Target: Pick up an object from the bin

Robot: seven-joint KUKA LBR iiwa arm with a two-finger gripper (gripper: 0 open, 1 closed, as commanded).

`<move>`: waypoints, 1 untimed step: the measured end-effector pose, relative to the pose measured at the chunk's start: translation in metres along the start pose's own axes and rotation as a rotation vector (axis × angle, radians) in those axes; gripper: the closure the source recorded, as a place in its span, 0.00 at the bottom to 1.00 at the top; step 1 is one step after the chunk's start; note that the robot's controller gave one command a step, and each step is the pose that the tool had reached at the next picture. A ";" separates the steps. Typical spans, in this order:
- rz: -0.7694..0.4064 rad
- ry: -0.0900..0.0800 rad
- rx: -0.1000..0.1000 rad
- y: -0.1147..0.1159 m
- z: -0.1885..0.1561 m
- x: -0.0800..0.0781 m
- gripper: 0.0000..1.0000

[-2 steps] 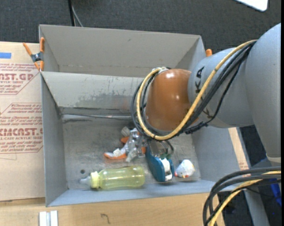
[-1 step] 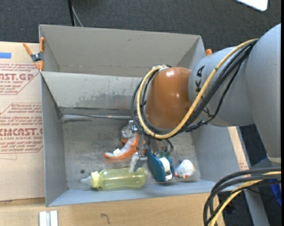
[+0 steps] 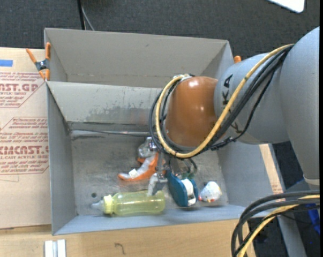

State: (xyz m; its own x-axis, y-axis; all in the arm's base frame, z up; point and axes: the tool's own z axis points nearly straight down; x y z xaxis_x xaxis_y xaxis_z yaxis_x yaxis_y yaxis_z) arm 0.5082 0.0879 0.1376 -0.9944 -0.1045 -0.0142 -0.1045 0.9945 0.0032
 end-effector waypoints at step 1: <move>-0.013 0.014 0.002 0.004 0.042 -0.049 1.00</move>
Offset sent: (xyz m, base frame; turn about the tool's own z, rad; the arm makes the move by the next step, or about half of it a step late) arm 0.0000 0.0000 0.0000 0.0000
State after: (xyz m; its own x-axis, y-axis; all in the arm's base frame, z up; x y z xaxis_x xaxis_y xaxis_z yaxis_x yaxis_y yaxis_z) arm 0.5575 0.0976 0.0964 -0.9930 -0.1178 -0.0007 -0.1178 0.9930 0.0010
